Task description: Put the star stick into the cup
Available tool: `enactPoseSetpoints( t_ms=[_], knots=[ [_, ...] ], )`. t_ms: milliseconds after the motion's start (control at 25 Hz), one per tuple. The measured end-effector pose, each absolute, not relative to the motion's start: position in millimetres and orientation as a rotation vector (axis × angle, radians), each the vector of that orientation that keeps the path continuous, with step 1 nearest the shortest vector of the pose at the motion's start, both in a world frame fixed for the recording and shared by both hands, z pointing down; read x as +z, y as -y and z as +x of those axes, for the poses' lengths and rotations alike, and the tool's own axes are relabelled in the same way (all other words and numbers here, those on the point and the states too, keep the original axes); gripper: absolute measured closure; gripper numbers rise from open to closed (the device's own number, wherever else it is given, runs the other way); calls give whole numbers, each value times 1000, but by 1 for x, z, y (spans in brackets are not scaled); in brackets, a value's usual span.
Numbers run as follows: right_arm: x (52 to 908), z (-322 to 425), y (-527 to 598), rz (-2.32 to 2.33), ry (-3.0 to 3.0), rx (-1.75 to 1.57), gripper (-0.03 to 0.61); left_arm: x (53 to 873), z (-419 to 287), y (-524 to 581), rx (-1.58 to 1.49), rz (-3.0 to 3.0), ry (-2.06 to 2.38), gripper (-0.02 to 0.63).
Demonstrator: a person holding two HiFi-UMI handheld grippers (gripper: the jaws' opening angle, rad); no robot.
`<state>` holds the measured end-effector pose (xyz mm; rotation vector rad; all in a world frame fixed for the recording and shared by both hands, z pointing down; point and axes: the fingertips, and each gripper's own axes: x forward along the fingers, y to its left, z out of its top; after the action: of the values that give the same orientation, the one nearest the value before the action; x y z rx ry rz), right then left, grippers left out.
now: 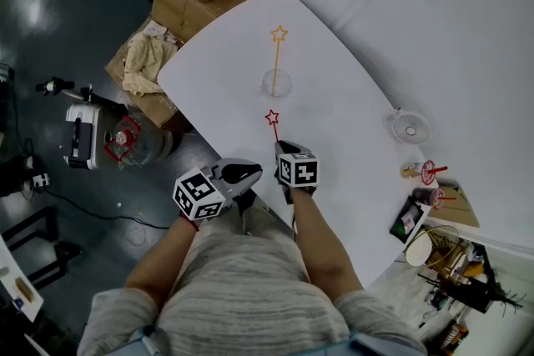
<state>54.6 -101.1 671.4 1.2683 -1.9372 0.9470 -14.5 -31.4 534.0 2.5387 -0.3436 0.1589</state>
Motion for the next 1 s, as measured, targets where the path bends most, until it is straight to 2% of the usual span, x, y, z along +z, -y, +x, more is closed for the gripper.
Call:
enactPoseSetpoints(
  t_ms=[1000],
  knots=[
    [543,48,179,1490,2338,800,558,531,-15,42,177,2546,365,594]
  ],
)
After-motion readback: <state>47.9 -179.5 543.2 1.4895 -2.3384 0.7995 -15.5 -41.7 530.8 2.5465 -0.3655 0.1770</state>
